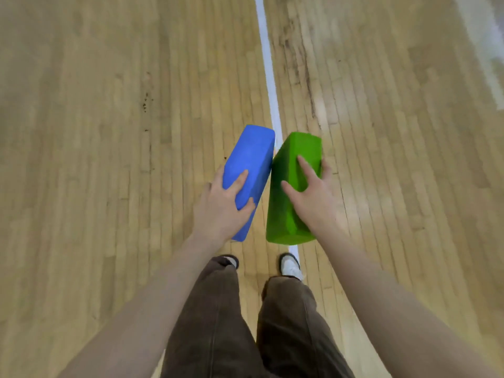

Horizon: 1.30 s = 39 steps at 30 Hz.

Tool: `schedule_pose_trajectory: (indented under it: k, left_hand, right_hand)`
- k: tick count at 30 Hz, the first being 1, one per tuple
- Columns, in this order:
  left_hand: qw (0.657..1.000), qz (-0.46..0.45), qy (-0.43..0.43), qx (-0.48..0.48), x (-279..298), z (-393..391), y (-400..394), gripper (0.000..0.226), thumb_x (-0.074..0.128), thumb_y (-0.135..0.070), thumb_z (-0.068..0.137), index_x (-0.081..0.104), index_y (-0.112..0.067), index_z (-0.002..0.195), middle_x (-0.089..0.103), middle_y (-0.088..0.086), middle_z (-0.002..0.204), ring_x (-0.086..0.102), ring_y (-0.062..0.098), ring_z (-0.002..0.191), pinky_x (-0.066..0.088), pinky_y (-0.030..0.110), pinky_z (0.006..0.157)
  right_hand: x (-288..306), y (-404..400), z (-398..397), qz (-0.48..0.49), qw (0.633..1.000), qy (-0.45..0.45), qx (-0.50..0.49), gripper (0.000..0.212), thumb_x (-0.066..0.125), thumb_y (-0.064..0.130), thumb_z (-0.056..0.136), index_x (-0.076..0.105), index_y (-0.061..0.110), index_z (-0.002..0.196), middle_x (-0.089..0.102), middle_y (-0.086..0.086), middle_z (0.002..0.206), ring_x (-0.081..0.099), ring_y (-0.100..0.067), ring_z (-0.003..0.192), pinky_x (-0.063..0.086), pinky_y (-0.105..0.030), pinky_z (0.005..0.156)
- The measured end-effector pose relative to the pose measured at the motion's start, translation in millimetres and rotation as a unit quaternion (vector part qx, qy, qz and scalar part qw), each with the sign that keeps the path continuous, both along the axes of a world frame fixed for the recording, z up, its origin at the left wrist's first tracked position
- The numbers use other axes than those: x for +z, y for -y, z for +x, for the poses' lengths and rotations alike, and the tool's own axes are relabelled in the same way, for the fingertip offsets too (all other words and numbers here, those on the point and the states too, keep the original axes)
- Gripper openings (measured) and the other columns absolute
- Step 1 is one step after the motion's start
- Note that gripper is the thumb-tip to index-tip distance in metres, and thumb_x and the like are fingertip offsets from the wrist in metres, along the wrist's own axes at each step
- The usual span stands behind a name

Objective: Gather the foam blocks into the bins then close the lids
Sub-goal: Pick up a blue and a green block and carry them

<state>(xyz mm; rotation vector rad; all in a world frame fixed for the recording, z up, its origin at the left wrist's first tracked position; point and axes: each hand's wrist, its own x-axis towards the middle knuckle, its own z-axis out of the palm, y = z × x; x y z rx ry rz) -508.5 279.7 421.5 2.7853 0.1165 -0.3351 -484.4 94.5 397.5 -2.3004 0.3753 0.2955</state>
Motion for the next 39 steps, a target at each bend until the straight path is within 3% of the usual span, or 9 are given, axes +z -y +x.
schedule_pose_trajectory:
  k: [6, 8, 11, 15, 19, 25, 29, 34, 39]
  left_hand:
    - [0.975, 0.005, 0.042, 0.218, 30.5, -76.1, -56.2, 0.066, 0.031, -0.062, 0.080, 0.039, -0.037, 0.140, 0.028, 0.009, 0.151, 0.050, 0.032, 0.111, 0.048, 0.039, 0.084]
    - [0.955, 0.017, 0.038, 0.294, 42.0, -109.5, -70.7, 0.060, 0.038, -0.058, 0.086, 0.036, -0.037, 0.142, 0.024, 0.008, 0.153, 0.047, 0.033, 0.111, 0.047, 0.039, 0.085]
    - [0.911, 0.032, -0.011, 0.411, 50.2, -163.9, -95.0, 0.059, 0.039, -0.056, 0.090, 0.026, -0.040, 0.145, 0.014, 0.004, 0.156, 0.041, 0.033, 0.113, 0.045, 0.038, 0.088]
    - [0.836, 0.003, 0.024, 0.548, 53.8, -231.3, -120.4, 0.078, 0.020, -0.065, 0.072, 0.039, -0.034, 0.141, 0.027, 0.009, 0.151, 0.046, 0.036, 0.104, 0.046, 0.043, 0.087]
    - [0.782, 0.031, 0.010, 0.622, 43.6, -269.4, -153.2, 0.058, 0.042, -0.056, 0.086, 0.041, -0.033, 0.140, 0.029, 0.010, 0.150, 0.049, 0.036, 0.094, 0.047, 0.039, 0.076]
    - [0.724, 0.017, -0.004, 0.690, 26.8, -283.0, -252.2, 0.054, 0.045, -0.049, 0.091, 0.033, -0.037, 0.143, 0.026, 0.006, 0.151, 0.047, 0.031, 0.101, 0.046, 0.037, 0.077]
    - [0.729, 0.009, 0.008, 0.685, 34.9, -275.2, -340.2, 0.054, 0.045, -0.049, 0.091, 0.034, -0.036, 0.143, 0.023, 0.007, 0.152, 0.046, 0.033, 0.105, 0.045, 0.039, 0.081]
    - [0.756, 0.010, 0.027, 0.654, 60.8, -241.4, -449.3, 0.054, 0.048, -0.050, 0.089, 0.038, -0.037, 0.140, 0.026, 0.006, 0.151, 0.048, 0.034, 0.105, 0.048, 0.042, 0.081]
    - [0.794, -0.009, 0.040, 0.607, 56.5, -178.3, -558.0, 0.063, 0.034, -0.061, 0.083, 0.038, -0.037, 0.140, 0.028, 0.008, 0.151, 0.046, 0.035, 0.114, 0.044, 0.040, 0.087]
  right_hand:
    - [38.2, -82.0, 14.5, -0.013, 0.971, 0.035, 0.234, 0.067, 0.061, 0.050, 0.082, 0.032, 0.043, 0.142, 0.008, -0.001, 0.157, 0.037, -0.030, 0.132, 0.046, -0.045, 0.095]
    - [48.8, -114.7, 7.7, -0.014, 0.954, 0.042, 0.296, 0.067, 0.062, 0.049, 0.083, 0.033, 0.043, 0.142, 0.009, 0.000, 0.157, 0.034, -0.030, 0.133, 0.045, -0.044, 0.094]
    - [62.0, -173.9, -10.8, 0.004, 0.916, 0.046, 0.398, 0.066, 0.064, 0.047, 0.083, 0.035, 0.041, 0.142, 0.009, -0.001, 0.157, 0.036, -0.028, 0.133, 0.043, -0.039, 0.094]
    - [73.0, -258.5, -45.5, 0.015, 0.851, 0.039, 0.524, 0.066, 0.065, 0.045, 0.083, 0.037, 0.040, 0.142, 0.011, -0.001, 0.156, 0.037, -0.027, 0.133, 0.042, -0.039, 0.096]
    - [69.4, -337.4, -74.9, 0.019, 0.791, 0.038, 0.611, 0.068, 0.066, 0.044, 0.081, 0.036, 0.038, 0.142, 0.011, -0.004, 0.156, 0.034, -0.029, 0.134, 0.037, -0.043, 0.103]
    - [64.4, -467.6, -96.4, 0.004, 0.744, 0.052, 0.667, 0.067, 0.064, 0.046, 0.083, 0.034, 0.041, 0.142, 0.011, -0.002, 0.156, 0.036, -0.028, 0.133, 0.039, -0.042, 0.100]
    - [68.3, -552.7, -91.8, -0.018, 0.742, 0.044, 0.669, 0.067, 0.065, 0.044, 0.083, 0.035, 0.040, 0.142, 0.012, -0.002, 0.156, 0.037, -0.027, 0.132, 0.043, -0.042, 0.095]
    - [72.7, -623.8, -55.4, -0.036, 0.767, 0.023, 0.640, 0.067, 0.064, 0.048, 0.082, 0.034, 0.042, 0.142, 0.010, 0.000, 0.156, 0.040, -0.026, 0.130, 0.050, -0.044, 0.090]
    - [61.8, -684.9, 15.2, -0.065, 0.804, 0.025, 0.591, 0.066, 0.062, 0.049, 0.083, 0.034, 0.042, 0.142, 0.011, -0.001, 0.157, 0.040, -0.029, 0.131, 0.049, -0.039, 0.085]
